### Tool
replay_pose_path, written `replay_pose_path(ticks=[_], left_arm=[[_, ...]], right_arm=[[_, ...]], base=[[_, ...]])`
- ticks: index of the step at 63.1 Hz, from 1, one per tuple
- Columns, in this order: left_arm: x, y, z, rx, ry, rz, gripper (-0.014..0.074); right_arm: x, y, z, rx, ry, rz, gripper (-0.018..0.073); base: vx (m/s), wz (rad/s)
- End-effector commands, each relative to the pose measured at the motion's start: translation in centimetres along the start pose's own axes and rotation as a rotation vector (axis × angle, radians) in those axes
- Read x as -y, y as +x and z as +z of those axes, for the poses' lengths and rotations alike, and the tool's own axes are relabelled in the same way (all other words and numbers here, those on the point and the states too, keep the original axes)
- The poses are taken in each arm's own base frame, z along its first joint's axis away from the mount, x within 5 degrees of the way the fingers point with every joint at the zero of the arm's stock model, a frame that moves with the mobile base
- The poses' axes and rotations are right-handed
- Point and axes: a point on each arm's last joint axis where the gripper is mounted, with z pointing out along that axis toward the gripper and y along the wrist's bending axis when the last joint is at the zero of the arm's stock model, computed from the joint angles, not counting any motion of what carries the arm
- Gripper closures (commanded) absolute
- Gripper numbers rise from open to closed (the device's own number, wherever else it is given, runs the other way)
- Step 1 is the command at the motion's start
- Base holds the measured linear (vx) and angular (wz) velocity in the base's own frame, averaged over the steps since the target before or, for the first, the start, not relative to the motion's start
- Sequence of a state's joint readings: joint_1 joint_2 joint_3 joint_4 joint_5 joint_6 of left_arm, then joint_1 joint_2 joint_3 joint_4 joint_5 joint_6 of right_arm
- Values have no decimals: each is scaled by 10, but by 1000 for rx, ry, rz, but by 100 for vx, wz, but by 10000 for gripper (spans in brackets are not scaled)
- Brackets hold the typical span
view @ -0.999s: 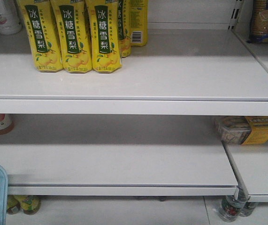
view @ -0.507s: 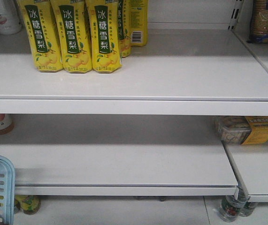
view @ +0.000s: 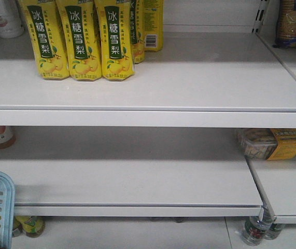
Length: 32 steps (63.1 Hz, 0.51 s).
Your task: Place coke in basket with both arms
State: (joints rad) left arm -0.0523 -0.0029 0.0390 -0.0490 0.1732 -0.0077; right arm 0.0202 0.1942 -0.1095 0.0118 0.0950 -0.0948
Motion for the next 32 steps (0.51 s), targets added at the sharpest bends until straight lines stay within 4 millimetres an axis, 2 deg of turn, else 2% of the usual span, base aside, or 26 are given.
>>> replay_pose_path(ticks=[1,32], left_arm=[[0,-12,-2,176,-5,52,601],[0,-15,-3,180,-5,52,601]], right_arm=[[2,-15,0,87,15,-4,569],[2,-15,0,87,15,-4,569]], base=[[0,0],[0,0]])
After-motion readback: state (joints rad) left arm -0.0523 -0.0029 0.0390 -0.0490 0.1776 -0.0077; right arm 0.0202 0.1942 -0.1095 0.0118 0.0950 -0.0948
